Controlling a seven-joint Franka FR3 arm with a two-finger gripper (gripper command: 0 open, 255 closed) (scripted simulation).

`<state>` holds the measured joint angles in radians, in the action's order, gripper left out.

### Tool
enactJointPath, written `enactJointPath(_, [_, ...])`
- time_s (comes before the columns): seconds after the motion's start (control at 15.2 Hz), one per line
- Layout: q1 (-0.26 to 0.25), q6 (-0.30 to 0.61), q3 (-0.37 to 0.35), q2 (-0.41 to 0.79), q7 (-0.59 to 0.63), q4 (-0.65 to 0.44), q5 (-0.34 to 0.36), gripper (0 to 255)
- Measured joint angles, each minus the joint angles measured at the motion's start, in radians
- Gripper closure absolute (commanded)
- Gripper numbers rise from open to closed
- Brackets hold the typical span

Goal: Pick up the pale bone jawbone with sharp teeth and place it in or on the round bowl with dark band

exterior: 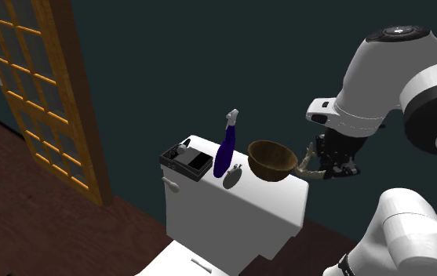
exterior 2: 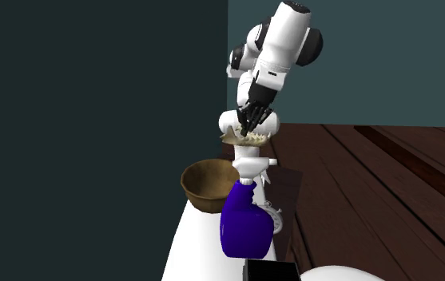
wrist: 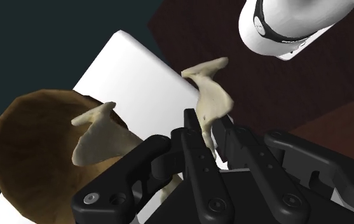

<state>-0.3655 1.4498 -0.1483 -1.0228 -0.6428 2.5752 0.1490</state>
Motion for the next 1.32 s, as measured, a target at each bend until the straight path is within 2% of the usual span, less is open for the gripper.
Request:
enactJointPath(0.46, [0.011, -0.055, 0.008, 0.039, -0.020, -0.097, 0.012, 255])
enactJointPath(1.12, [0.082, 0.141, 0.143, 0.348, -0.122, -0.241, 0.134, 255])
enactJointPath(1.32, [0.088, 0.184, 0.158, 0.381, -0.127, -0.233, 0.146, 255])
